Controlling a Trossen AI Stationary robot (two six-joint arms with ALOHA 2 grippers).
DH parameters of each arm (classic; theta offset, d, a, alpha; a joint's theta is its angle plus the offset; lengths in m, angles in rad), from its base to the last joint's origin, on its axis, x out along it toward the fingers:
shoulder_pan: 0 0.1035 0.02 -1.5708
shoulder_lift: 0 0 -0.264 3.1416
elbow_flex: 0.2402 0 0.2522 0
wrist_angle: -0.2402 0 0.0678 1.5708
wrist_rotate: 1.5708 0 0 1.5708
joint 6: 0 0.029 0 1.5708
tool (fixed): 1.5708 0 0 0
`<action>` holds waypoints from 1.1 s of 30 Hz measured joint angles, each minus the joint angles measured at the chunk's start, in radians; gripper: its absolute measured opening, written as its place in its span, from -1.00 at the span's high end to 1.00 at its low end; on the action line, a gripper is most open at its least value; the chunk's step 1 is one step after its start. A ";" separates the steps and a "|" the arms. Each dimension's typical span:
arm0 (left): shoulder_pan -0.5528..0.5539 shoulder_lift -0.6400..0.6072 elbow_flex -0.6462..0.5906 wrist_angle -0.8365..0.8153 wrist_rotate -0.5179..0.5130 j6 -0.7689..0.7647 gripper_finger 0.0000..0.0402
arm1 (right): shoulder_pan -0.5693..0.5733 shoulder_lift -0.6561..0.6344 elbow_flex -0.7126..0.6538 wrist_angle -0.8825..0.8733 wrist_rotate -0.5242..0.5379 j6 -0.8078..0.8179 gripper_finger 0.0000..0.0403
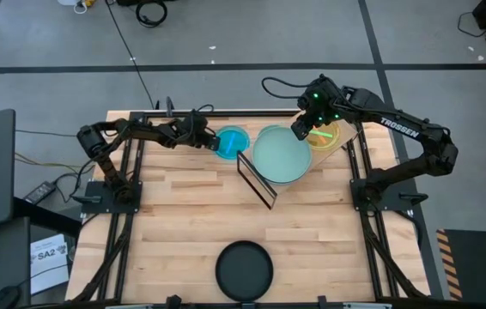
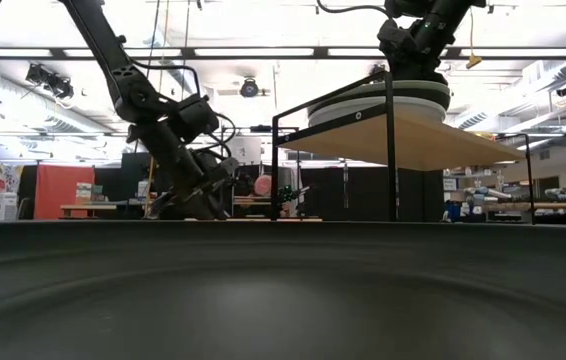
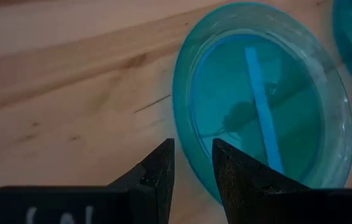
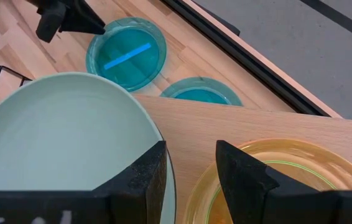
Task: Place and stack plates onto a shelf
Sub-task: Stack the left small blue plate on top of the small green plate on the shelf
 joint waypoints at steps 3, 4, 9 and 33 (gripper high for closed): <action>-0.003 0.000 0.000 -0.019 -0.002 -0.013 0.43 | 0.000 0.000 0.000 0.000 0.000 0.000 0.28; -0.004 0.000 0.000 -0.024 -0.003 -0.014 0.43 | 0.000 0.000 0.000 0.000 0.000 0.000 0.28; -0.006 0.000 0.000 -0.041 -0.001 -0.038 0.43 | 0.000 0.000 0.000 0.000 0.000 0.000 0.28; -0.032 0.000 0.000 -0.063 0.061 -0.116 0.43 | 0.000 0.000 0.000 0.000 0.000 0.000 0.28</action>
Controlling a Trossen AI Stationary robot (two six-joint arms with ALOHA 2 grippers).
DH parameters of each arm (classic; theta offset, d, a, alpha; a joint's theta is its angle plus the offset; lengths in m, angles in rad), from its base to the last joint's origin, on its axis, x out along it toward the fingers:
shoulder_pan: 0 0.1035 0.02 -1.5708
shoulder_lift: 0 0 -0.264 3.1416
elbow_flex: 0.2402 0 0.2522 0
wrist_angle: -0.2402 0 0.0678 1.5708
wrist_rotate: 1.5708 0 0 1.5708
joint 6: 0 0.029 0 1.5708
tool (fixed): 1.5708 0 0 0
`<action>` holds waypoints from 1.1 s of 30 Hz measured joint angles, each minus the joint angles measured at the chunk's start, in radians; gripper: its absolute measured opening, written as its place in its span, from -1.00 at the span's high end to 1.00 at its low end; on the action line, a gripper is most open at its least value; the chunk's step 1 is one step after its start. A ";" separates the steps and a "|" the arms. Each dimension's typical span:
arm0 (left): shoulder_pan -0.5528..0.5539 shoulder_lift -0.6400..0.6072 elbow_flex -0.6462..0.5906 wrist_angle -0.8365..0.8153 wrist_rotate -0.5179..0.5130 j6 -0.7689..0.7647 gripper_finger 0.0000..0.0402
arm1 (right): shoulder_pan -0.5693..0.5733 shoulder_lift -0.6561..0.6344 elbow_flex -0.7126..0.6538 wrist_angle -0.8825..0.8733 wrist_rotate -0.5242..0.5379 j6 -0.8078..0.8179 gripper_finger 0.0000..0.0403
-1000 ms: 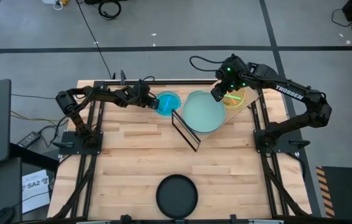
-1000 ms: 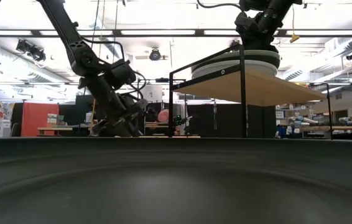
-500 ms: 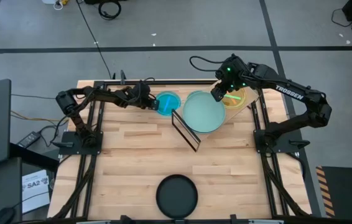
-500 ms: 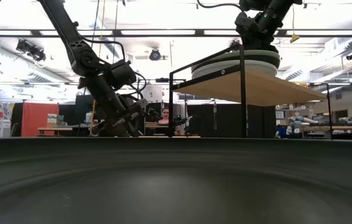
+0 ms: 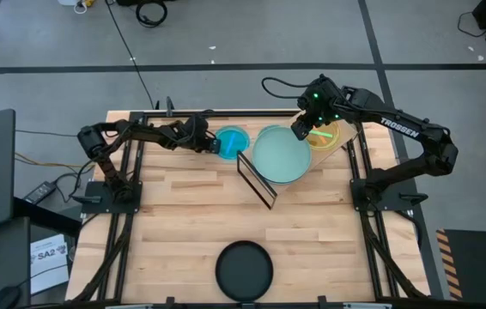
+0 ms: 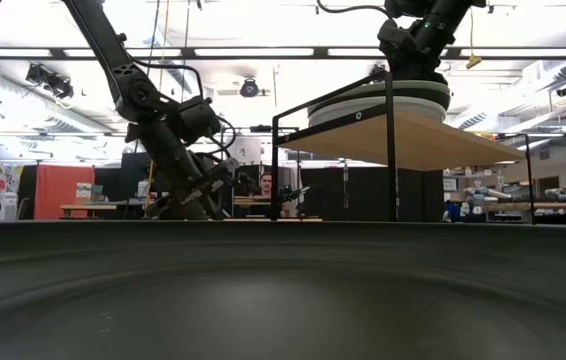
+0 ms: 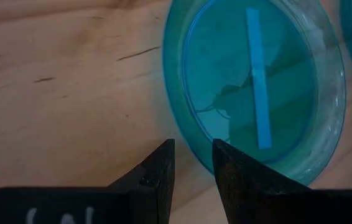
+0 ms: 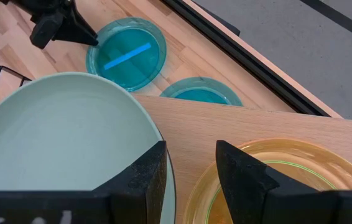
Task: Place and stack plates onto a shelf
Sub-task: Stack the left small blue plate on top of the small green plate on the shelf
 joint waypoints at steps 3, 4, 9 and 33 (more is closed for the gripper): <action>0.000 0.000 0.000 0.000 0.000 0.000 0.43 | 0.000 0.000 0.000 0.000 0.000 0.000 0.28; 0.001 0.000 0.000 0.000 0.000 0.000 0.44 | 0.000 0.000 0.000 0.000 0.000 0.000 0.28; 0.002 0.000 0.000 0.000 0.000 0.000 0.54 | 0.000 0.000 0.000 0.000 0.000 0.000 0.28; 0.002 0.000 0.001 0.004 -0.015 0.001 0.95 | 0.000 0.000 0.000 0.000 0.000 0.000 0.28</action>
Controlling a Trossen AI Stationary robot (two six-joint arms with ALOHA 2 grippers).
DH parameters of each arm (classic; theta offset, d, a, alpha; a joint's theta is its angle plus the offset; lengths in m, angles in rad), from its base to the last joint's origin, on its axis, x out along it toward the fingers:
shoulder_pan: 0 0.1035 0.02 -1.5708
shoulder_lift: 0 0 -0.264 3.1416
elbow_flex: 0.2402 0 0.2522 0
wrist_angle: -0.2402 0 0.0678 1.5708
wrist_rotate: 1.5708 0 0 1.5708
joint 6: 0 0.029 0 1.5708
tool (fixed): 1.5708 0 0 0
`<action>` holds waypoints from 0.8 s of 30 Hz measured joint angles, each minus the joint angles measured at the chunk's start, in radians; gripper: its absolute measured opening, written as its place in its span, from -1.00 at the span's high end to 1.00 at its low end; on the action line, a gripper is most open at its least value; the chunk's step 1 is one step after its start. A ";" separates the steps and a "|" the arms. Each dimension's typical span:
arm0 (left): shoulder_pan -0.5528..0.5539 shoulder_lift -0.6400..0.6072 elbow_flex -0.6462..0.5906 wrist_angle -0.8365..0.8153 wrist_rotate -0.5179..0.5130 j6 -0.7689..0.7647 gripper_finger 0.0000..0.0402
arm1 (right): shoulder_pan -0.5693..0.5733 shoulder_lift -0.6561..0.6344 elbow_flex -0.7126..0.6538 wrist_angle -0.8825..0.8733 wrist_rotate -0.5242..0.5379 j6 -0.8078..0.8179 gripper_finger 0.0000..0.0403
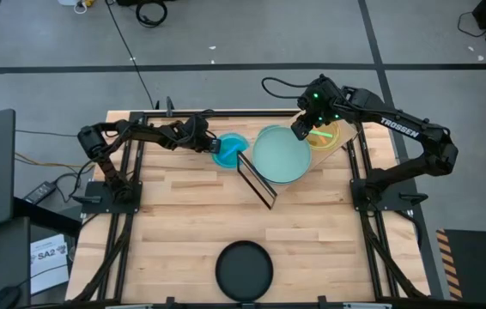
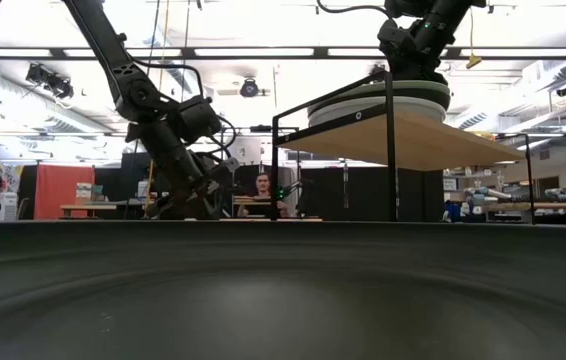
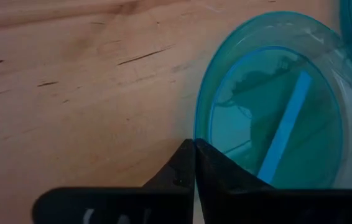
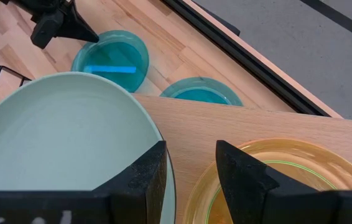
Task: Place and stack plates onto a shelf
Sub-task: Stack the left small blue plate on top of the small green plate on the shelf
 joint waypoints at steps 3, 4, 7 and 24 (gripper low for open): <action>0.000 0.000 0.000 0.000 0.000 0.000 0.97 | 0.000 0.000 0.000 0.000 0.000 0.000 0.28; 0.000 0.000 0.000 0.000 -0.001 0.000 0.97 | 0.000 0.000 0.000 0.000 0.000 0.000 0.28; 0.000 0.000 0.000 -0.001 -0.002 0.000 0.97 | 0.000 0.000 0.000 0.000 0.000 0.000 0.28; 0.030 -0.073 -0.001 -0.009 -0.056 0.015 0.98 | 0.000 0.000 0.000 0.000 0.000 0.000 0.28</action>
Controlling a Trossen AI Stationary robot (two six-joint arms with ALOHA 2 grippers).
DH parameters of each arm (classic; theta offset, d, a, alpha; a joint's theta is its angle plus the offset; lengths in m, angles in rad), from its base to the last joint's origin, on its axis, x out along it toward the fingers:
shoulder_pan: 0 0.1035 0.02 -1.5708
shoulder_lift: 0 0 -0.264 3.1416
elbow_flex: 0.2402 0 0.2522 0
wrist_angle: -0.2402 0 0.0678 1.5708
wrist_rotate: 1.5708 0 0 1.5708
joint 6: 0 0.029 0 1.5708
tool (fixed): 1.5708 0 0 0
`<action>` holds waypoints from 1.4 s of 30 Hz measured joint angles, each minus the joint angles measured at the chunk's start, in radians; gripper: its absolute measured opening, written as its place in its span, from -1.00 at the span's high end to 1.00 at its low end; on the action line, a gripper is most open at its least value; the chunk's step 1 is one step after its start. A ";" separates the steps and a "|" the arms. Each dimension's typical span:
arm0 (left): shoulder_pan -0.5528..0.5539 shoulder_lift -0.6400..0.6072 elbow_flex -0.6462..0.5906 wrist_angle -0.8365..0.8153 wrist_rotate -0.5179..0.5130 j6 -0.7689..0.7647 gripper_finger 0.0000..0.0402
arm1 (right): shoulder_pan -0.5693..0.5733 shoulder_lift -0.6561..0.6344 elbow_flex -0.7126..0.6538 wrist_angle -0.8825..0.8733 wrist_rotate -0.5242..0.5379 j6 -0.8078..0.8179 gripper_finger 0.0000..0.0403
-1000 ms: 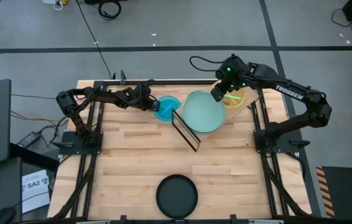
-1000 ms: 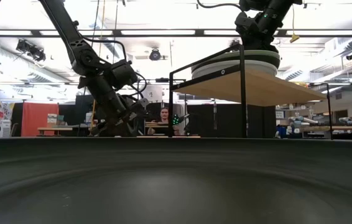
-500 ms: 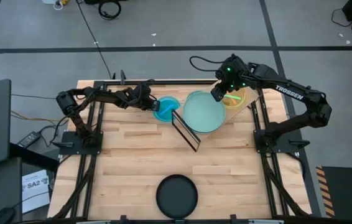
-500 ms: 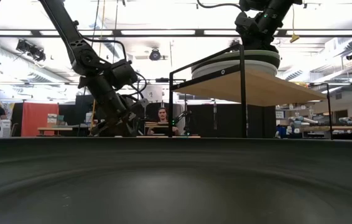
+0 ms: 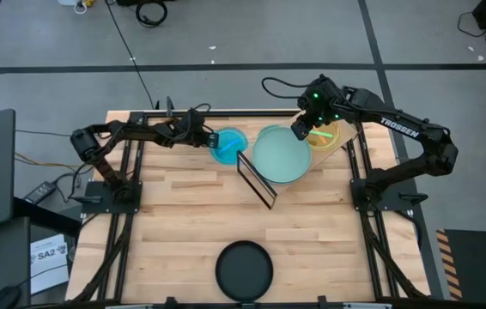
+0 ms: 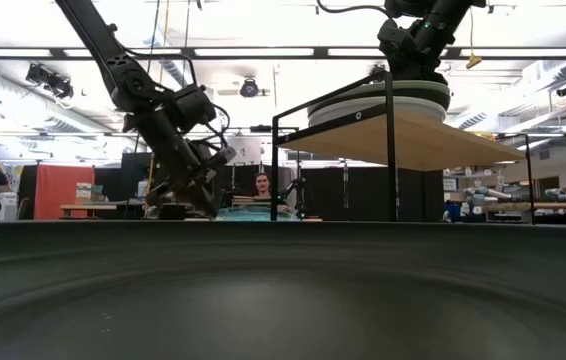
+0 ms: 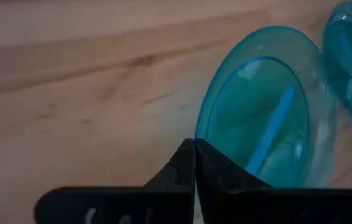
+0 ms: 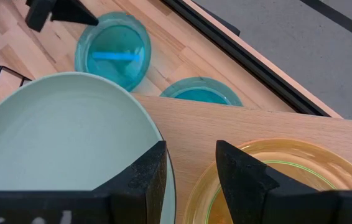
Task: Place and stack plates onto a shelf
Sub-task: Stack the left small blue plate on top of the small green plate on the shelf
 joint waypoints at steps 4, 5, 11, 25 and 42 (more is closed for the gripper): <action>0.021 -0.046 0.000 -0.003 -0.013 0.024 0.98 | 0.000 0.000 0.000 0.000 0.000 0.000 0.28; 0.027 -0.058 0.000 -0.003 -0.017 0.024 0.98 | 0.000 0.000 0.000 0.000 0.000 0.000 0.28; 0.056 -0.149 0.000 -0.001 -0.019 0.038 0.98 | 0.000 0.000 0.000 0.007 0.000 0.000 0.28; 0.071 -0.320 0.000 0.100 -0.097 0.040 0.98 | 0.000 0.000 0.000 0.255 0.000 0.000 0.28; 0.067 -0.330 0.000 0.223 -0.100 0.038 0.98 | 0.013 0.040 0.000 0.594 0.000 0.010 0.28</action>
